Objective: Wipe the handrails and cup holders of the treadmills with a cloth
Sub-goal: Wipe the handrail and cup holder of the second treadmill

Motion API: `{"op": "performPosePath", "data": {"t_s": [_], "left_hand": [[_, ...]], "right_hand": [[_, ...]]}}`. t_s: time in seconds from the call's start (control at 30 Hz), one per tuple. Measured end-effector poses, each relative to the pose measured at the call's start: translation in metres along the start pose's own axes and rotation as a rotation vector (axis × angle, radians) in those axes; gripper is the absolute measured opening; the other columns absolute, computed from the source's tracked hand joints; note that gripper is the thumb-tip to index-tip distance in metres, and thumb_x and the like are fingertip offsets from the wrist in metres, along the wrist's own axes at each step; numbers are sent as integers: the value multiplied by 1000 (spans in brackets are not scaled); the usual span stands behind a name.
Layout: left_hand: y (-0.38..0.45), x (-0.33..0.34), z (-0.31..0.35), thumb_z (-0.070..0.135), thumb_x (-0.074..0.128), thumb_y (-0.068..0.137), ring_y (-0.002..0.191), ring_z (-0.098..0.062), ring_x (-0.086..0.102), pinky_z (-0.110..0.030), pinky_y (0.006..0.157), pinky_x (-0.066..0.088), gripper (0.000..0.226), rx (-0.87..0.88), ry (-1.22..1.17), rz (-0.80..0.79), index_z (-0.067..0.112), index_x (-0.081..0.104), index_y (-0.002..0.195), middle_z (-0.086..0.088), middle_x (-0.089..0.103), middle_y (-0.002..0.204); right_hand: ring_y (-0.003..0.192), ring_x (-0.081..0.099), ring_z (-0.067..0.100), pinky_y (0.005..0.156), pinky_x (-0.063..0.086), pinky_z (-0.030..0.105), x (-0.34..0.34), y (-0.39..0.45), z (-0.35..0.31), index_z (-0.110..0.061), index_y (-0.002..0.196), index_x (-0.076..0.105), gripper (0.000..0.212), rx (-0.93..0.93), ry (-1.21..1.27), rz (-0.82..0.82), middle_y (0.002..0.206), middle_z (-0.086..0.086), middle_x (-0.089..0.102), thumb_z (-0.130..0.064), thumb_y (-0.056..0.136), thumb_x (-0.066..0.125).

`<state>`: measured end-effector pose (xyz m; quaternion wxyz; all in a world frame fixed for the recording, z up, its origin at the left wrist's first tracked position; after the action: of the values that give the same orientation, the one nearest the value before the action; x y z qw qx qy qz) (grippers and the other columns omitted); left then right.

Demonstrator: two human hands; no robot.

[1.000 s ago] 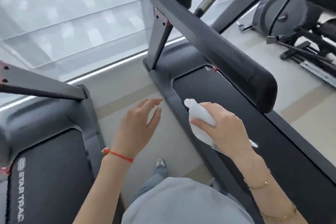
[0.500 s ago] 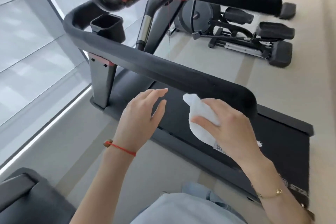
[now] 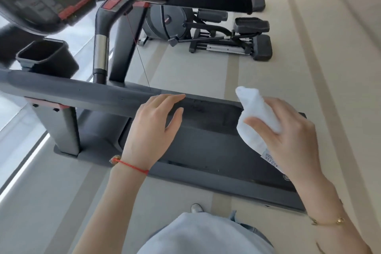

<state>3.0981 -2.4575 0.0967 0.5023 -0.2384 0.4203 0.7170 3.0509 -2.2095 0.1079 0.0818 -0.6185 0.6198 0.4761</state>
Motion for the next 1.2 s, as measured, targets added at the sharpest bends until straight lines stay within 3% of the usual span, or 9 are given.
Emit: {"op": "performPosePath", "data": {"t_s": [0.13, 0.27, 0.4, 0.5, 0.73, 0.9, 1.0, 1.1, 1.2], "left_hand": [[14, 8, -3, 18, 56, 98, 120, -18, 56, -45, 102, 45, 31, -2, 4, -20, 15, 62, 129, 3, 65, 123], [20, 15, -13, 19, 55, 98, 120, -19, 56, -46, 104, 42, 32, -30, 20, -46, 16, 62, 129, 3, 65, 124], [24, 19, -24, 19, 57, 98, 120, -20, 56, -45, 105, 41, 31, -36, 37, -62, 17, 62, 128, 2, 65, 123], [29, 18, -34, 18, 58, 97, 120, -21, 57, -47, 105, 42, 31, -23, 38, -67, 16, 63, 127, 2, 66, 122], [47, 8, -66, 19, 57, 97, 116, -22, 59, -48, 103, 42, 31, 34, 46, -114, 17, 63, 127, 3, 67, 119], [57, -7, -94, 21, 56, 97, 117, -21, 58, -46, 106, 40, 31, 68, 70, -154, 18, 63, 127, 4, 66, 120], [60, -20, -115, 21, 55, 98, 116, -20, 58, -47, 105, 40, 31, 66, 86, -160, 18, 63, 128, 3, 66, 120], [60, -30, -135, 19, 57, 98, 114, -22, 60, -48, 103, 43, 30, 75, 81, -169, 15, 63, 127, 1, 67, 118], [61, -40, -151, 17, 58, 97, 114, -23, 61, -48, 104, 43, 30, 77, 74, -171, 14, 64, 126, 0, 68, 118]], "right_hand": [[78, 54, 9, 60, 40, 27, 5, 26, 1, -28, 111, 57, 46, -35, -14, 37, 96, -11, 61, -66, 90, 43], [81, 57, 12, 58, 38, 25, 47, 41, -7, -24, 116, 60, 46, -134, -89, -85, 100, -9, 61, -60, 92, 45], [94, 60, 19, 80, 45, 31, 87, 35, -12, -19, 117, 62, 51, -218, -112, -229, 109, -6, 64, -58, 96, 37], [101, 60, 21, 88, 43, 35, 97, 35, -10, -19, 117, 64, 52, -219, -147, -223, 115, -7, 64, -56, 99, 31], [81, 63, 22, 72, 49, 37, 139, 51, -50, -19, 105, 67, 57, -268, -294, -237, 94, -6, 67, -56, 100, 23], [77, 62, 20, 71, 46, 36, 131, 49, -32, -24, 99, 66, 54, -120, -331, -237, 87, -9, 66, -59, 96, 24], [66, 58, 20, 58, 38, 32, 151, 58, -48, -24, 85, 59, 55, -65, -434, -240, 74, -8, 60, -60, 95, 19], [59, 55, 20, 52, 30, 29, 190, 67, -90, -24, 79, 55, 50, -127, -436, -249, 68, -7, 57, -58, 95, 22], [60, 55, 20, 53, 38, 31, 200, 69, -103, -24, 80, 57, 51, -128, -404, -247, 68, -7, 56, -59, 95, 23]]}}
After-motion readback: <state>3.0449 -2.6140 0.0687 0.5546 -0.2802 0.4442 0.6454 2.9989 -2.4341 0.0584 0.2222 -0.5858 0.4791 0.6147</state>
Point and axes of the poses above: each hand's wrist, its own y-axis towards the middle knuckle, its own x-axis out of the palm, z = x × y, the point moved 8 cm from there along y, towards the middle knuckle
